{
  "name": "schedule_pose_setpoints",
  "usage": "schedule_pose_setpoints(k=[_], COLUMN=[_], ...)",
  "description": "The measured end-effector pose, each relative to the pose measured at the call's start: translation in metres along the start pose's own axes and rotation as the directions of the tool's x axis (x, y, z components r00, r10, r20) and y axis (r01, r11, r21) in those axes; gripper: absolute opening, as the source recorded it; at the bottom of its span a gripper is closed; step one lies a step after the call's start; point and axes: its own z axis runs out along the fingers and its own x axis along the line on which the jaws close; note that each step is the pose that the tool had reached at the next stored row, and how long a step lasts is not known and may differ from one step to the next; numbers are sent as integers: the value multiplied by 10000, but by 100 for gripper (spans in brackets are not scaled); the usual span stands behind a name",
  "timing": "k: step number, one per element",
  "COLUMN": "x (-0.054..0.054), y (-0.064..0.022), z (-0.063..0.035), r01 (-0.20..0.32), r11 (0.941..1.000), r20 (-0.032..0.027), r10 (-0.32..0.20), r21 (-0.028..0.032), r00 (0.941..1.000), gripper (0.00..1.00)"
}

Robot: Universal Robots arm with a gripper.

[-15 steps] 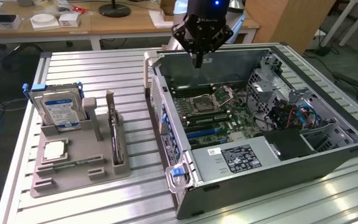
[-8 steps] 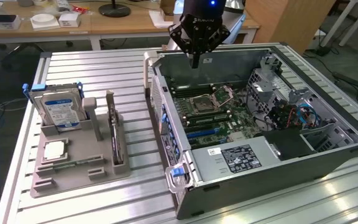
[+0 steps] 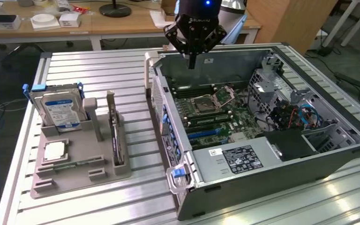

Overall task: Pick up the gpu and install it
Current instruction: 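Reach for the gpu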

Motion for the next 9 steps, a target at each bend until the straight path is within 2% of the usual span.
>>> schedule_pose_setpoints(k=[9], x=[107], y=[-8], z=[-3], r01=[1], r11=[10000], r20=[0], r10=[-1], r21=[0], r00=[10000], gripper=[10])
